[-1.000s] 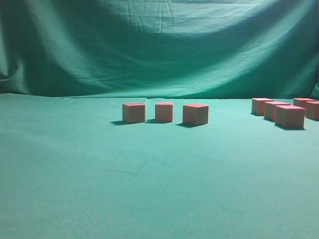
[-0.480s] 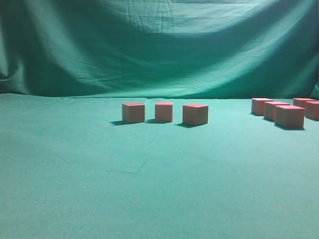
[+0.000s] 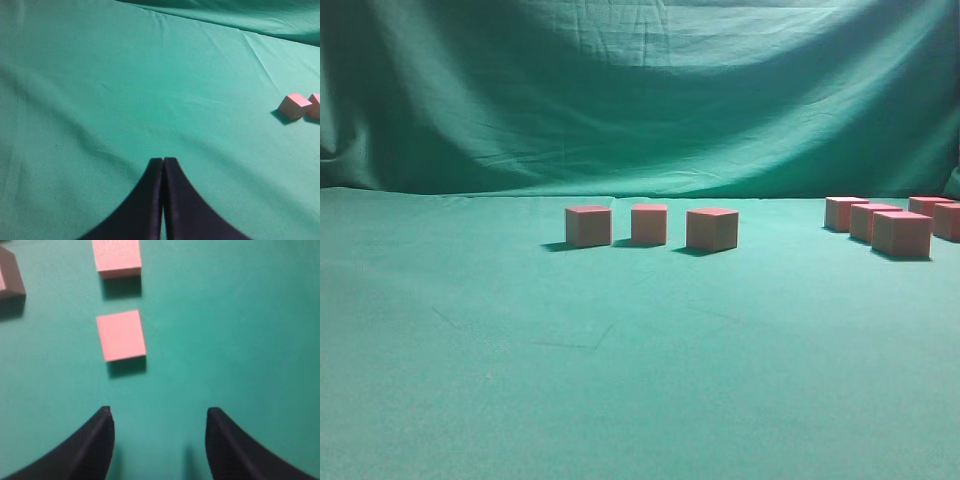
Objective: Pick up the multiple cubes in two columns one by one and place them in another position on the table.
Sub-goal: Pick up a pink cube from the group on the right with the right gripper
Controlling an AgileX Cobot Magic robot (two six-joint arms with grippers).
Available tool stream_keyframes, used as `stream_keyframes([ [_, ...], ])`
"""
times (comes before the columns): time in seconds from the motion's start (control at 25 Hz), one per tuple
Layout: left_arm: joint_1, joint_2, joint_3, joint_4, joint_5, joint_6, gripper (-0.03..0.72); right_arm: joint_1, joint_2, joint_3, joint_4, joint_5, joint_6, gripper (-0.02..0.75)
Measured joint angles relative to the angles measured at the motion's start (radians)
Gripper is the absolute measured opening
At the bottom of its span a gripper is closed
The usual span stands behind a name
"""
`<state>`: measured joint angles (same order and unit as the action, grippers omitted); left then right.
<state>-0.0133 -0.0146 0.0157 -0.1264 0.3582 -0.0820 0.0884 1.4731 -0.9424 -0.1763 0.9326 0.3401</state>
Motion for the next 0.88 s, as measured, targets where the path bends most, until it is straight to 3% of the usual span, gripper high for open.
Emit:
stream_keyframes([
  [0.52,0.000,0.000,0.000,0.000,0.000,0.000,0.000,-0.003,0.165,0.000,0.043,-0.232,-0.051,0.370],
  [0.88,0.000,0.000,0.000,0.000,0.000,0.000,0.000,-0.004,0.240,0.000,0.039,-0.295,-0.059,0.370],
])
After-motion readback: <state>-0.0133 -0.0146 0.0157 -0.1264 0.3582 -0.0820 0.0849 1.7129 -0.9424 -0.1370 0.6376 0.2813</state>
